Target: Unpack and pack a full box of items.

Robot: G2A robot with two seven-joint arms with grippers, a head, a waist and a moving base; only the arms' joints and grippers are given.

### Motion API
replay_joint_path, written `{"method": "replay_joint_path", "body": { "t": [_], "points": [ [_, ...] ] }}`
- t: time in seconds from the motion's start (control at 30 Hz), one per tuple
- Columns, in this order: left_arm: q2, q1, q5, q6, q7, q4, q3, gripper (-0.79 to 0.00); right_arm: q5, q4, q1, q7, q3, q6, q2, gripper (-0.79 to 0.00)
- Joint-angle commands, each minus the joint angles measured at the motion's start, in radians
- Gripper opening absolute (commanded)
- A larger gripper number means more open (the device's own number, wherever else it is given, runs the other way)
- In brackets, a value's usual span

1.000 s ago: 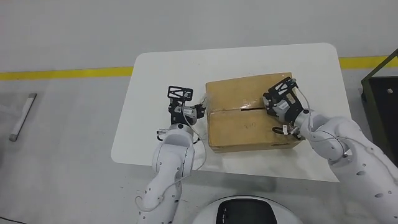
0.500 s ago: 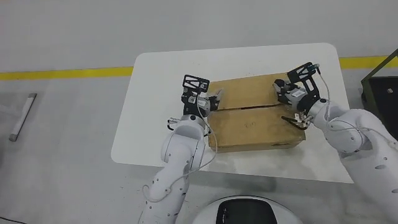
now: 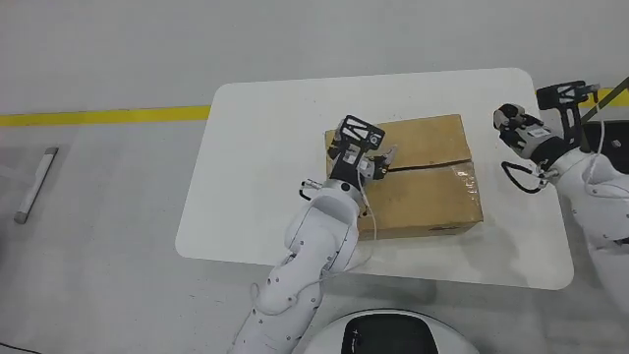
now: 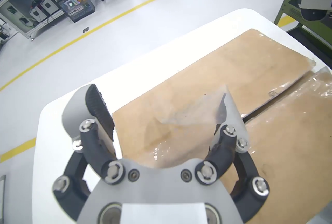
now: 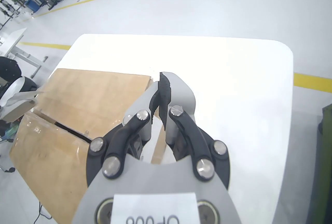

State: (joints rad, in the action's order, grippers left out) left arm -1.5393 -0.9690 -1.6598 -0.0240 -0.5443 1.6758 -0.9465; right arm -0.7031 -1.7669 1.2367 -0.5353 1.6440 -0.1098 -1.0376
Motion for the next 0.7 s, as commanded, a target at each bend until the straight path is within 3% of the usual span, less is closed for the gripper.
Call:
{"method": "replay_joint_path", "body": {
  "t": [0.0,0.4,0.67],
  "points": [
    [-0.007,0.009,0.001,-0.001,0.001,-0.016,0.026,0.000,0.010,0.003,0.016,0.004,0.029,0.000,0.002,-0.785],
    [-0.050,0.077,0.007,-0.020,0.009,-0.093,0.139,0.000,0.032,-0.013,0.090,0.008,0.109,-0.012,0.009,-0.785],
    [-0.061,0.073,0.001,-0.049,-0.015,-0.043,0.128,0.000,0.067,-0.021,0.091,-0.002,0.102,-0.027,0.009,-0.785]
  ]
}}
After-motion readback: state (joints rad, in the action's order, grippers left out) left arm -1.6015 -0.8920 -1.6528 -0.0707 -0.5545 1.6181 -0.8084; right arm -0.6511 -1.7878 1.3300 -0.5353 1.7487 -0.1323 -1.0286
